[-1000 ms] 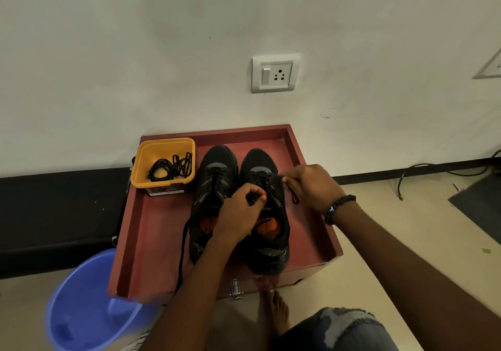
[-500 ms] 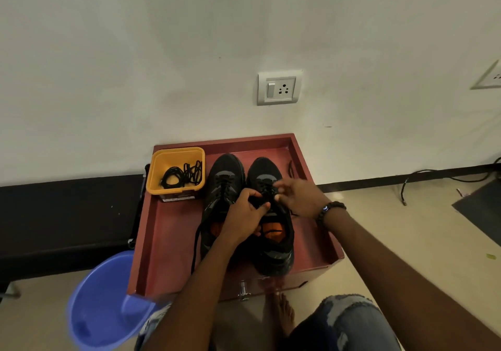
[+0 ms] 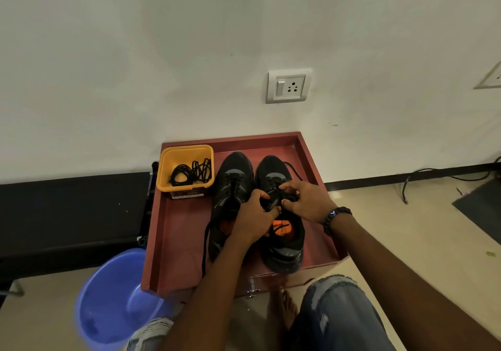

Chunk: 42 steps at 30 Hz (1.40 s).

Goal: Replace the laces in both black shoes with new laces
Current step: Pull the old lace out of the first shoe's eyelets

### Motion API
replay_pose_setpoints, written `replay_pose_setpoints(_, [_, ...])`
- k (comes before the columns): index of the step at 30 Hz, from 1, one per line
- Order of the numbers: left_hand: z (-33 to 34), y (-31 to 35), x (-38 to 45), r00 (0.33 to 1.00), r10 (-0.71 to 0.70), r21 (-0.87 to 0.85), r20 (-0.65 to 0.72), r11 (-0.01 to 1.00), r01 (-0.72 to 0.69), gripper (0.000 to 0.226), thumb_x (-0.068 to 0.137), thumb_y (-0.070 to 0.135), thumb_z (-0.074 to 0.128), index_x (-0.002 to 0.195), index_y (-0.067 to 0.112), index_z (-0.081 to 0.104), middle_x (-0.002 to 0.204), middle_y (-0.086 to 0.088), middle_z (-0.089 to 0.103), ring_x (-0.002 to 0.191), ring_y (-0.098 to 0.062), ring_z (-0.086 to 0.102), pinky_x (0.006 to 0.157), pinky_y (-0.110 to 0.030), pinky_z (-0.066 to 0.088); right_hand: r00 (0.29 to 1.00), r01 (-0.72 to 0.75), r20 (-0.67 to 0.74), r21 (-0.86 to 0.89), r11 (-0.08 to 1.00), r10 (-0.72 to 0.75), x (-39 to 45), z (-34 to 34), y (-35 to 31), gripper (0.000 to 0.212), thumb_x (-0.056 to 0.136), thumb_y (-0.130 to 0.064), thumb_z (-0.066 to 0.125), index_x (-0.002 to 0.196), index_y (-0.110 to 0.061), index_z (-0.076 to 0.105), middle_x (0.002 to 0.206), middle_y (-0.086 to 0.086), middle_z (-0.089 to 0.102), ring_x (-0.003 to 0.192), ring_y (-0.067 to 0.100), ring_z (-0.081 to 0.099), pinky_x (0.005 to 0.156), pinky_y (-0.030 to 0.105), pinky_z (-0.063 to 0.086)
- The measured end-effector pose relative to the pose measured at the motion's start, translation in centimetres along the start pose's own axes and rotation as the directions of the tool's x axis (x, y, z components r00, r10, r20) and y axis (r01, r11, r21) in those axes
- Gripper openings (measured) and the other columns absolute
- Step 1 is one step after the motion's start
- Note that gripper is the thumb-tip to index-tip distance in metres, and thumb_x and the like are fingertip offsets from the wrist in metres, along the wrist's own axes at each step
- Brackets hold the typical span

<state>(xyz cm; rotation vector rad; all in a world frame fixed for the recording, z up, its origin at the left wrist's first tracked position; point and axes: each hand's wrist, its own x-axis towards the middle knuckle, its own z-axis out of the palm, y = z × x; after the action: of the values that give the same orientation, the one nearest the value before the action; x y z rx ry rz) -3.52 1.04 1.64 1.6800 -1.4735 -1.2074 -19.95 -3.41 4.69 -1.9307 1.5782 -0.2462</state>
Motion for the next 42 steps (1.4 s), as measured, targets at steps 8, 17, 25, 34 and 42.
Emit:
replay_pose_setpoints(8, [-0.2,0.1,-0.3,1.000,0.009,0.035,0.000,0.999,-0.009,0.034,0.094,0.028,0.065,0.124,0.019,0.050,0.079,0.000,0.057,0.055,-0.011,0.060,0.044,-0.016,0.046,0.999,0.015,-0.053,0.041,0.999,-0.012,0.3,0.4,0.5,0.027,0.085,-0.029,0.070,0.112,-0.028,0.067,0.097,-0.005,0.065,0.086,0.009,0.060,0.070,0.019,0.045])
replay_pose_setpoints(17, [-0.5,0.4,-0.3,1.000,0.018,0.070,0.023,0.997,-0.020,0.033,0.100,0.025,0.053,0.133,0.024,0.049,0.084,-0.003,0.064,0.054,-0.016,0.066,0.052,-0.029,0.058,0.999,-0.008,-0.041,0.116,0.993,0.013,1.1,-0.6,1.9,0.021,0.085,-0.033,0.070,0.106,-0.033,0.071,0.081,-0.010,0.064,0.078,0.013,0.064,0.079,0.035,0.057])
replay_pose_setpoints(25, [-0.3,0.0,0.0,0.999,0.046,0.157,0.019,0.986,-0.048,0.034,0.100,0.028,0.048,0.134,0.029,0.045,0.088,-0.002,0.063,0.070,-0.015,0.063,0.064,-0.032,0.053,0.996,0.080,-0.024,-0.240,0.967,-0.088,2.1,0.5,-0.7,0.021,0.090,-0.037,0.066,0.106,-0.024,0.071,0.108,-0.001,0.057,0.095,0.018,0.059,0.078,0.031,0.050])
replay_pose_setpoints(34, [0.0,0.5,-0.2,1.000,0.023,0.082,0.000,0.996,-0.023,0.031,0.098,0.023,0.056,0.129,0.021,0.051,0.081,-0.008,0.062,0.060,-0.017,0.063,0.047,-0.024,0.054,0.963,0.049,-0.271,0.187,0.981,0.003,0.8,1.9,0.8,0.002,0.087,-0.031,0.072,0.085,-0.030,0.073,0.089,-0.016,0.065,0.084,0.001,0.061,0.077,0.024,0.052])
replay_pose_setpoints(42, [-0.2,0.7,0.0,1.000,0.013,0.089,-0.011,0.996,-0.012,0.041,0.098,0.025,0.058,0.138,0.027,0.048,0.091,-0.004,0.063,0.074,-0.019,0.067,0.056,-0.026,0.058,0.936,0.096,-0.318,0.649,0.755,0.154,0.7,-3.1,-3.0,0.011,0.095,-0.024,0.063,0.095,-0.014,0.066,0.089,-0.001,0.065,0.077,0.008,0.058,0.068,0.019,0.045])
